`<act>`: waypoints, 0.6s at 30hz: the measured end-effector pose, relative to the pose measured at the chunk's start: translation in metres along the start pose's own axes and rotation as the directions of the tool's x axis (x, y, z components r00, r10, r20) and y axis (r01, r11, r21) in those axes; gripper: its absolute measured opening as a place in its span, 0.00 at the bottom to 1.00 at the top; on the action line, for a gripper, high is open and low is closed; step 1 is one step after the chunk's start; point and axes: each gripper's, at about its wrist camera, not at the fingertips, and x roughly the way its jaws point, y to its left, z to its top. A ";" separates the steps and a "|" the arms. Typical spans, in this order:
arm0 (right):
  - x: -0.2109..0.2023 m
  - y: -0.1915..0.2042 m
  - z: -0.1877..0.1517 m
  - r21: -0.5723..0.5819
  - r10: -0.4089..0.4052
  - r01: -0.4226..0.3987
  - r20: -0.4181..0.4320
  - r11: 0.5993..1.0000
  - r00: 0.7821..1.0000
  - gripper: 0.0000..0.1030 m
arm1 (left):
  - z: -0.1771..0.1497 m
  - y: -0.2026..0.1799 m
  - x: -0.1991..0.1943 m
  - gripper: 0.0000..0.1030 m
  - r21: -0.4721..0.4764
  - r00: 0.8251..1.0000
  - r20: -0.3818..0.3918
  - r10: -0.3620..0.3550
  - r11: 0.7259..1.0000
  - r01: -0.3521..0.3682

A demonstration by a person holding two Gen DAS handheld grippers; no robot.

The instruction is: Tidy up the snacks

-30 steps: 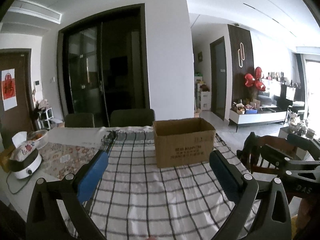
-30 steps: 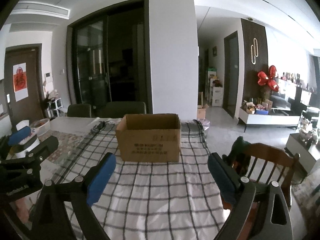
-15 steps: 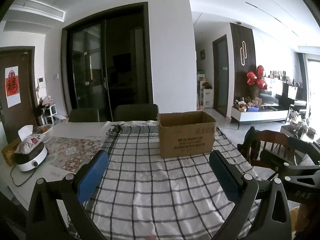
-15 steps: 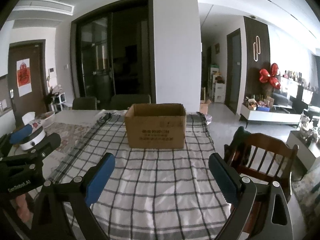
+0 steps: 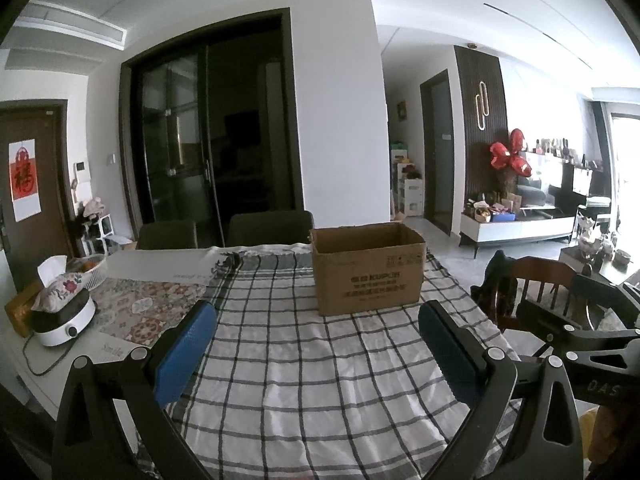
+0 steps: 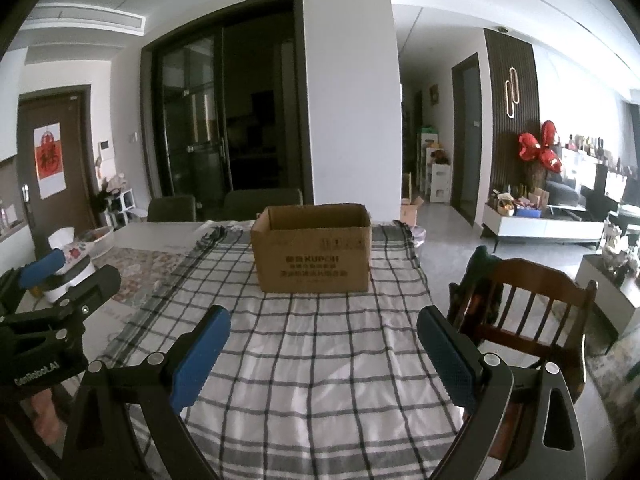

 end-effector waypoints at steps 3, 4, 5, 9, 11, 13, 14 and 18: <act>-0.002 -0.001 -0.002 0.001 -0.002 0.002 0.001 1.000 1.000 0.92 | 0.000 -0.001 0.000 1.00 0.001 1.000 0.002 -0.001 1.000 0.001; -0.002 -0.001 -0.003 0.001 -0.003 0.003 0.001 1.000 1.000 0.92 | 0.000 -0.001 0.000 1.00 0.003 1.000 0.003 -0.001 1.000 0.001; -0.003 -0.001 -0.005 0.004 -0.004 0.004 0.002 1.000 1.000 0.92 | 0.000 -0.002 0.000 1.00 0.005 1.000 0.003 0.000 1.000 0.000; -0.003 -0.003 -0.007 0.009 -0.004 0.004 -0.001 1.000 1.000 0.92 | 0.001 -0.002 0.000 1.00 0.009 1.000 0.003 -0.003 1.000 0.003; -0.003 -0.003 -0.007 0.009 -0.003 0.003 -0.003 1.000 1.000 0.92 | 0.001 -0.001 0.001 1.00 0.009 1.000 0.003 -0.002 1.000 0.002; -0.003 -0.003 -0.008 0.009 -0.003 0.003 -0.003 1.000 1.000 0.92 | 0.001 -0.002 0.001 1.00 0.009 1.000 0.002 -0.002 1.000 0.002; -0.003 -0.003 -0.007 0.009 -0.003 0.003 -0.002 1.000 1.000 0.92 | 0.001 -0.002 0.001 1.00 0.009 1.000 0.003 -0.003 1.000 0.003; -0.003 -0.004 -0.007 0.009 -0.003 0.003 -0.002 1.000 1.000 0.92 | 0.000 -0.002 0.001 1.00 0.009 1.000 0.002 -0.003 1.000 0.003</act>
